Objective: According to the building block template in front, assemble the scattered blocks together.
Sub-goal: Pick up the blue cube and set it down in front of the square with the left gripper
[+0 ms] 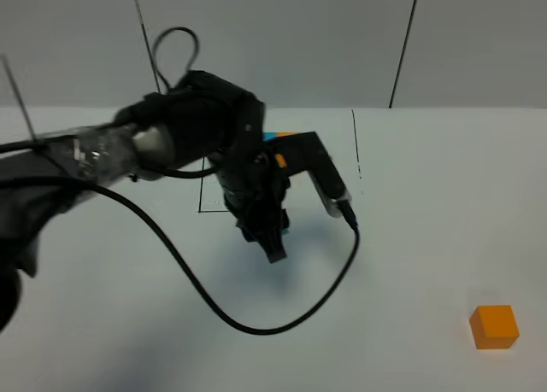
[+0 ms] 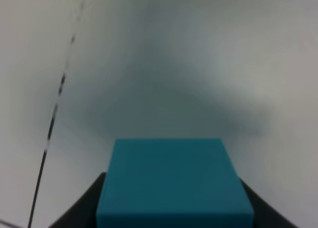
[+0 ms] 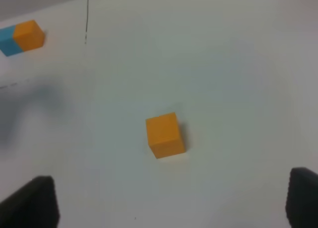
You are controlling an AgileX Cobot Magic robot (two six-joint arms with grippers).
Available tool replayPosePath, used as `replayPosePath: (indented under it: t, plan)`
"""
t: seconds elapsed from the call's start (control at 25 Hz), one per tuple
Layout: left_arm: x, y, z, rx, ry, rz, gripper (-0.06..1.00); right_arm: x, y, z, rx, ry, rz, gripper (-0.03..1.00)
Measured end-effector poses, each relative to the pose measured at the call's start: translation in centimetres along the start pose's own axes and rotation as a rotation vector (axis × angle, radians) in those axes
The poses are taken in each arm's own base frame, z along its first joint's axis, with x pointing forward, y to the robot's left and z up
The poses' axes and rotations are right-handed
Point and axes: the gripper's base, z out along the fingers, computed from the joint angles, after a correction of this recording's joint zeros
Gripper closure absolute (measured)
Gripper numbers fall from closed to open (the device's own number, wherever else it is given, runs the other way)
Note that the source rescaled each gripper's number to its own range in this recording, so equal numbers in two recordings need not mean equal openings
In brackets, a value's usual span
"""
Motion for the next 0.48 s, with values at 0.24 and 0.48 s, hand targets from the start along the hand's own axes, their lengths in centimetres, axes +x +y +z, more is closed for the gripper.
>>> replayPosePath:
  t: [0.24, 0.48]
  plan:
    - [-4.8, -0.6, 2.1, -0.009, 0.045, 0.103, 0.94, 0.0, 0.0, 0.0, 0.001, 0.000, 0.002, 0.15]
    - [-6.0, -0.6, 3.8, 0.105, 0.089, 0.187, 0.94, 0.0, 0.0, 0.0, 0.001, 0.000, 0.002, 0.15]
